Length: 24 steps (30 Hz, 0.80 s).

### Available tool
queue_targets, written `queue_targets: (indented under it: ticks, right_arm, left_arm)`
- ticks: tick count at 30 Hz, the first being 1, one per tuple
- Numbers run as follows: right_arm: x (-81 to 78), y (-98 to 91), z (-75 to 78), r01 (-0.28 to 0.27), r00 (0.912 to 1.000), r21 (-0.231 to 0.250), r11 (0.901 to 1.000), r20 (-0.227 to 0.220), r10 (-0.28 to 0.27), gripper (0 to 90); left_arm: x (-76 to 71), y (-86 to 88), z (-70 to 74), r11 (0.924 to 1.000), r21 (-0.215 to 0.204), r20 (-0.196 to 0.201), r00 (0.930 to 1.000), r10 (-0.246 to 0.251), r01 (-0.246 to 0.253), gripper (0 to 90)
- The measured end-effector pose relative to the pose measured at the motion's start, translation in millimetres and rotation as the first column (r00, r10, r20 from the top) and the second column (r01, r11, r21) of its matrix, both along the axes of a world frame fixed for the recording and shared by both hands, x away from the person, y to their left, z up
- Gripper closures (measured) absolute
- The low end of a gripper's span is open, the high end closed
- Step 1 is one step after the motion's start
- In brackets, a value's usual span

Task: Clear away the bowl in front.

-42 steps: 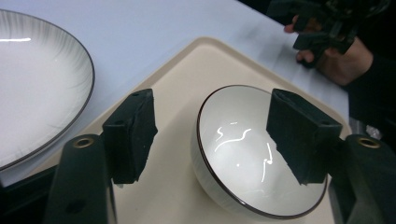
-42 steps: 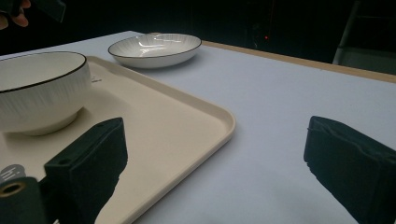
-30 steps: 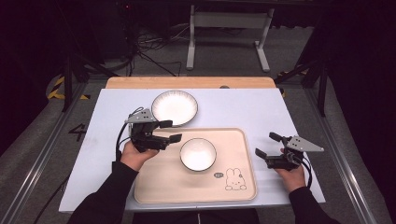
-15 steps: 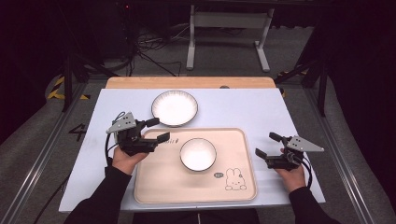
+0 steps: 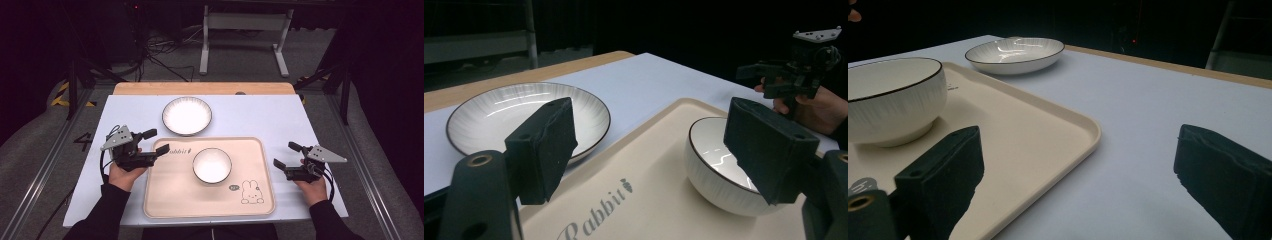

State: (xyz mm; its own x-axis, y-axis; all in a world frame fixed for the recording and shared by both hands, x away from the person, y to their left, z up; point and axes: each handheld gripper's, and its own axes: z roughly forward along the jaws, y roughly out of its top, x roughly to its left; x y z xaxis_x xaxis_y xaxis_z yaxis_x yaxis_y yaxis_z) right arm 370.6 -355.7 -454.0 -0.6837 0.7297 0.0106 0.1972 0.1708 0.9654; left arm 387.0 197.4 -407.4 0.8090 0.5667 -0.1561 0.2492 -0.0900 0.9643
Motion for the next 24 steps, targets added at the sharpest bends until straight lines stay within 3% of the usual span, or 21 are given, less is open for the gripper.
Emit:
queue_targets:
  ticks: [7,24]
  right_arm:
    - [0.1,-0.1,-0.1,-0.001,1.0000,0.004,1.0000,0.001,0.001,6.1]
    - [-0.2,0.3,-0.1,-0.002,1.0000,0.001,1.0000,0.001,0.002,6.1]
  left_arm:
    - [-5.7,9.8,-2.7,0.9995,0.029,0.026,0.9996,0.013,-0.014,20.3]
    - [-15.7,30.8,-22.0,0.9984,0.005,0.027,0.9980,0.057,-0.057,18.6]
